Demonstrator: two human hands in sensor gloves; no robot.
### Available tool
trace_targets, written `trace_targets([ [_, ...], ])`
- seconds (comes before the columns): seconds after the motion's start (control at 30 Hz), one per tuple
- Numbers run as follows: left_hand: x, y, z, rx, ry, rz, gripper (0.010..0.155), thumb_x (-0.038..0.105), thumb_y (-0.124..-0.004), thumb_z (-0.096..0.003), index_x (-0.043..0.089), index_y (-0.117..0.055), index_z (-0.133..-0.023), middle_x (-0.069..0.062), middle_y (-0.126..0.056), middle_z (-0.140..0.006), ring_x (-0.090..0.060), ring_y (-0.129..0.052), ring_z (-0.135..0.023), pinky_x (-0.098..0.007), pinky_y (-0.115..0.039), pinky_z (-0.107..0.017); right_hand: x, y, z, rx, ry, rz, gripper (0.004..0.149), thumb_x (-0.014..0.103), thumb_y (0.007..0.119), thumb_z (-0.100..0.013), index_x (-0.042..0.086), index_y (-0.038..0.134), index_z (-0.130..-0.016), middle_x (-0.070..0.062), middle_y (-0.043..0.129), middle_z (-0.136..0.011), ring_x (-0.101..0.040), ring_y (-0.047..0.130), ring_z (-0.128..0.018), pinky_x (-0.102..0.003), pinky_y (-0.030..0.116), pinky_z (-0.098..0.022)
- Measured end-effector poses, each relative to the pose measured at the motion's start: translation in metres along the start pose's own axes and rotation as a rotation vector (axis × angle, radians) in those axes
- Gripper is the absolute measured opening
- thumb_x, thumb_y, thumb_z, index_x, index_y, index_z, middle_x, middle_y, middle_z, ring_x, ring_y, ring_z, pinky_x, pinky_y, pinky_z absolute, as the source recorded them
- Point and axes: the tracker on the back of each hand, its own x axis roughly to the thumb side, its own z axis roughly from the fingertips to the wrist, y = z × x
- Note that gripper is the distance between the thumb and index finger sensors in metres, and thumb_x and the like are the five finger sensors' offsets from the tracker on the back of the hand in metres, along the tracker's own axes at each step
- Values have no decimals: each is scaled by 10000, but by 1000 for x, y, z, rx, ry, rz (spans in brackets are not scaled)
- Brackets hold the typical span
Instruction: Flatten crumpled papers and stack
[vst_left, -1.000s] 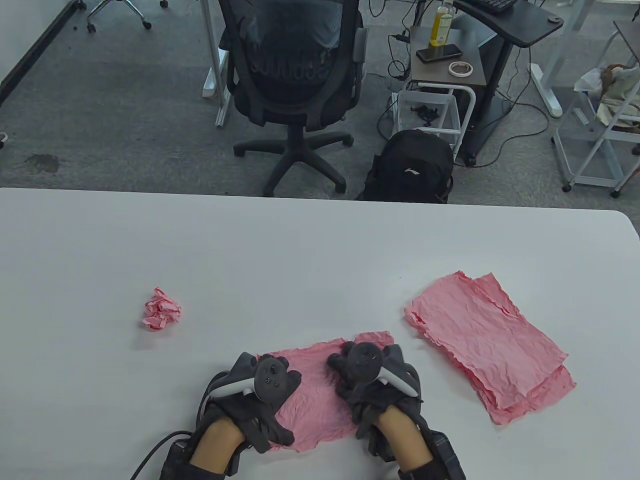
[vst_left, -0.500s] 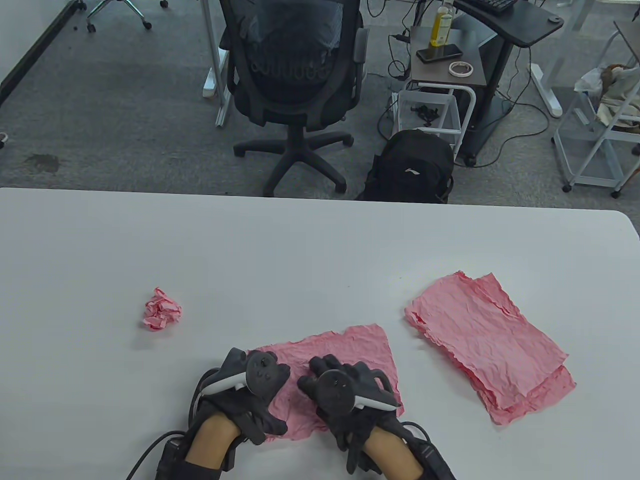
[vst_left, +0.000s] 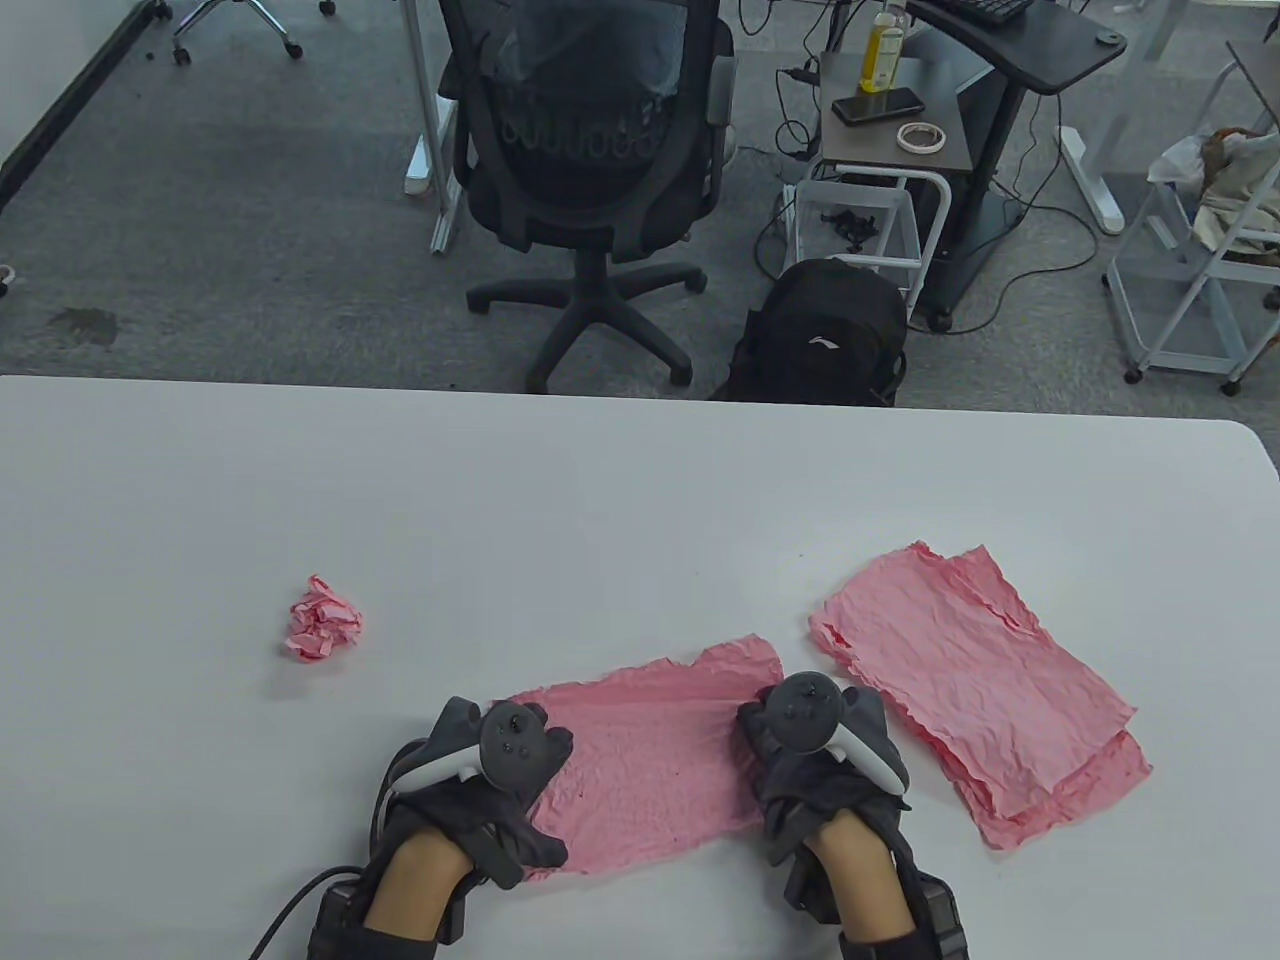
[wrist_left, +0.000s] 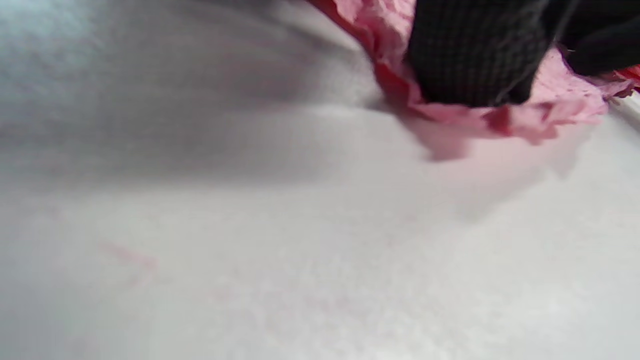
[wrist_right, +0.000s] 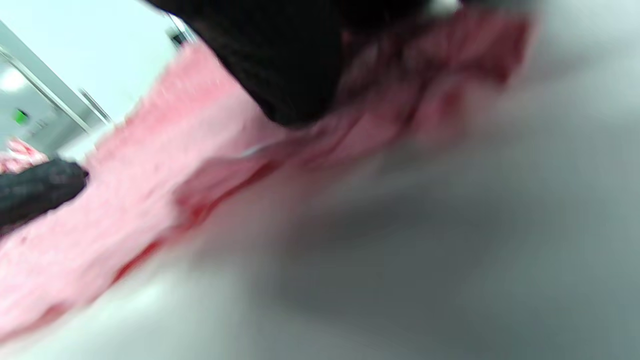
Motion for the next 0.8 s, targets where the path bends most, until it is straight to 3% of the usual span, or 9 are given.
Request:
trace_targets([
  [0.07,-1,5,5,6,-2,-6,997,570,-884,-414,266,-268,-1137,-87,-62,-1137,-375,-30,-1114,-689,-139,-742,1,-13,4,-175,-3,-61,626,158,769,-460,101,502,-1024,-313,620,-1018,-567,698,-855,-717,634,-529],
  [0.17,-4,6,8,16,-16,22,949,557,-888,-419,258,-344,-1138,-83,-115,-1149,-374,-76,-1125,-693,-170,-745,-1,-15,5,-289,117,-56,571,211,809,-472,13,627,-975,-295,831,-863,-524,867,-660,-659,715,-450],
  [0.23,-5,8,8,16,-21,37,931,549,-890,-420,252,-371,-1134,-85,-131,-1150,-375,-88,-1125,-690,-178,-746,-4,-8,1,-171,244,64,616,381,806,-489,42,654,-980,-252,788,-875,-482,796,-665,-653,669,-480],
  [0.3,-4,10,9,25,-29,27,922,548,-891,-419,234,-398,-1133,-89,-161,-1155,-385,-115,-1129,-692,-193,-748,0,-2,-7,-199,221,144,577,439,797,-479,75,751,-925,-245,771,-841,-462,780,-620,-645,664,-470],
  [0.47,-4,11,9,73,-51,34,852,530,-863,-449,208,-460,-1127,-102,-233,-1163,-405,-183,-1135,-693,-233,-753,0,-2,-15,-209,261,202,453,332,866,-452,158,784,-862,-179,810,-764,-398,813,-556,-602,694,-453],
  [0.53,-4,10,9,76,-49,31,852,533,-859,-450,208,-457,-1128,-105,-233,-1163,-407,-185,-1134,-695,-237,-753,-1,-3,-13,-244,221,173,366,278,885,-438,175,859,-788,-158,841,-747,-399,826,-552,-602,700,-455],
  [0.6,-4,9,7,62,-51,35,863,535,-856,-452,215,-430,-1131,-105,-207,-1160,-402,-158,-1133,-695,-226,-752,-4,-4,-8,-260,169,119,357,287,860,-447,213,852,-796,-134,831,-792,-400,824,-605,-601,694,-492],
  [0.7,-5,9,7,60,-58,46,861,540,-851,-455,216,-432,-1133,-76,-207,-1164,-393,-155,-1135,-691,-218,-753,-9,-7,-5,-289,61,-81,384,266,798,-460,196,778,-837,-225,746,-946,-489,782,-754,-637,653,-538],
  [0.8,-6,9,7,58,-61,58,861,540,-850,-457,222,-424,-1134,-71,-197,-1164,-383,-142,-1135,-686,-200,-753,-15,-12,-1,-313,30,-278,429,294,746,-472,138,672,-865,-173,859,-868,-421,915,-694,-568,765,-495],
])
